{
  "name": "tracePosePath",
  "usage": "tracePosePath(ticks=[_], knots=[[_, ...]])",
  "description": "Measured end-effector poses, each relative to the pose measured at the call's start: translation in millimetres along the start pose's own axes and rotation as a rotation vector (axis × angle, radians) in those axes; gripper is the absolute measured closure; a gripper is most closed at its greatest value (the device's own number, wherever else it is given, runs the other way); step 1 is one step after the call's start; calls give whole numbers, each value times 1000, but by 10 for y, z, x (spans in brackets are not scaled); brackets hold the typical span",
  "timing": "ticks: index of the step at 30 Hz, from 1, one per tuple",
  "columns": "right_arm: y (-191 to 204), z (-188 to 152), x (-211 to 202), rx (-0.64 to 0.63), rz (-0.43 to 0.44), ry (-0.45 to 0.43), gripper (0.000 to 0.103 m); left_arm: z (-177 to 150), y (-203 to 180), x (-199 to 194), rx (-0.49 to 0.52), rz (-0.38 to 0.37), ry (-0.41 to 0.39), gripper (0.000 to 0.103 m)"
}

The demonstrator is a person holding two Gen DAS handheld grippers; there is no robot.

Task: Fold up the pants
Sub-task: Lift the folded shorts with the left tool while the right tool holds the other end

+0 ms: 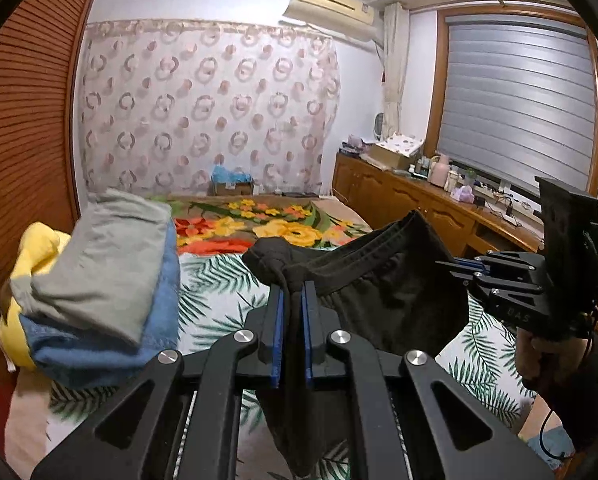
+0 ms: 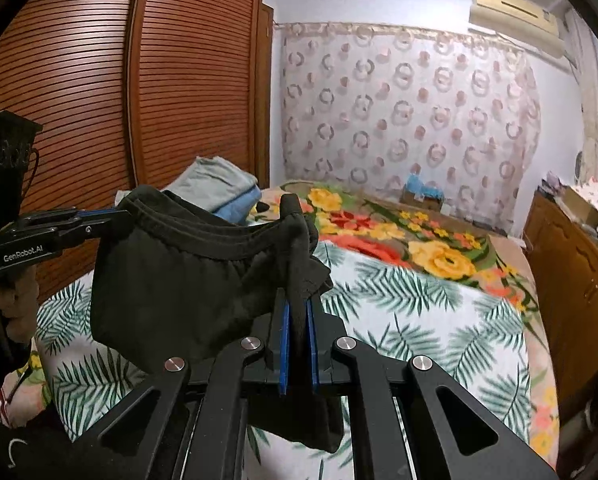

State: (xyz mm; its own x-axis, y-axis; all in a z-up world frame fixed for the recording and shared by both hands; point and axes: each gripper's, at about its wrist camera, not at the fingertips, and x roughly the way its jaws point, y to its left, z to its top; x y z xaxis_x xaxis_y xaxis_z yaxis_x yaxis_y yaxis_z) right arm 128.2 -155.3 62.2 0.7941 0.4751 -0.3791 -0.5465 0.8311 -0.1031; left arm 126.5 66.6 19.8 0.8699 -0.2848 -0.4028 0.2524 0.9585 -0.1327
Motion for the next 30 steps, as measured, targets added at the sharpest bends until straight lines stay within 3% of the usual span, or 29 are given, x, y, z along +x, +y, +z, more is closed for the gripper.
tracePosePath(ticks=[10,30], knots=[[38,317,225,-67,38,-41,96,230,288,-97,-15,67,-50,94],[-118,940,1183,-251,177,-84,96,418,1048,-23,-101,262,-88,94]])
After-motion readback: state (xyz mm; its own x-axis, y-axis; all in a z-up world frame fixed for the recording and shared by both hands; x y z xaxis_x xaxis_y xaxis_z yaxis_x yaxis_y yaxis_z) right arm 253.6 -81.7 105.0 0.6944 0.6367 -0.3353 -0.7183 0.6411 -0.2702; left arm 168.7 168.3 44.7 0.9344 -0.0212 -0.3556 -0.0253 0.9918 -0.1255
